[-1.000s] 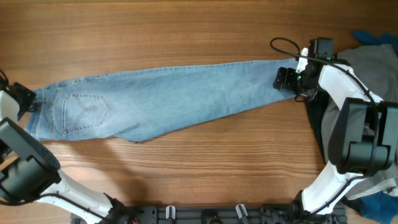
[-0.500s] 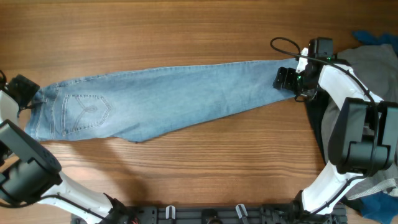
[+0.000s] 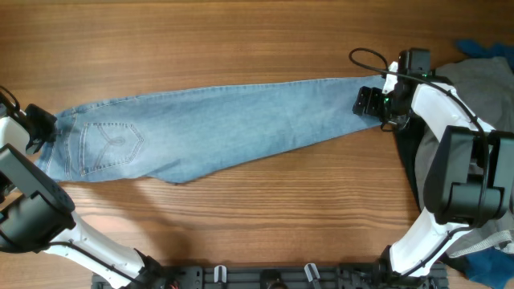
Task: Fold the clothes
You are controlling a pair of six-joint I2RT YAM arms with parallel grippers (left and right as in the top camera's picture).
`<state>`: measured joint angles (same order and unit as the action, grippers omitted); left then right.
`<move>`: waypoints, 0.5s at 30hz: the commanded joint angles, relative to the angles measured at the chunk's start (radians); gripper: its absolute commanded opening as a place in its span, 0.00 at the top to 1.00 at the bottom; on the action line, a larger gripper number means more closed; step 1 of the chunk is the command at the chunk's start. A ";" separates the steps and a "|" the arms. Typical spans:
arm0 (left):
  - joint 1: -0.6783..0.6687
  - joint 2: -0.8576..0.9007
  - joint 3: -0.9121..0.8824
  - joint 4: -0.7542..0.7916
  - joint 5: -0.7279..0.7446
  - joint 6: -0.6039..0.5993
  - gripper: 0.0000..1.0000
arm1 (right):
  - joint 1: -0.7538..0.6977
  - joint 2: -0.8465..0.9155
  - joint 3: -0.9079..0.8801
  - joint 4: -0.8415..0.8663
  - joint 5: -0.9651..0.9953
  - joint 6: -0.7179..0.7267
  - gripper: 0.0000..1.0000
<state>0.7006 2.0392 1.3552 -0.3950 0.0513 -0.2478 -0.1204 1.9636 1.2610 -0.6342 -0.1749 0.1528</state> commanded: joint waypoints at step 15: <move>0.023 -0.060 0.030 -0.014 -0.006 0.001 0.34 | -0.002 0.051 -0.011 -0.008 0.010 0.008 0.06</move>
<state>0.7177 1.9896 1.3663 -0.4023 0.0505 -0.2481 -0.1204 1.9636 1.2610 -0.6342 -0.1749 0.1524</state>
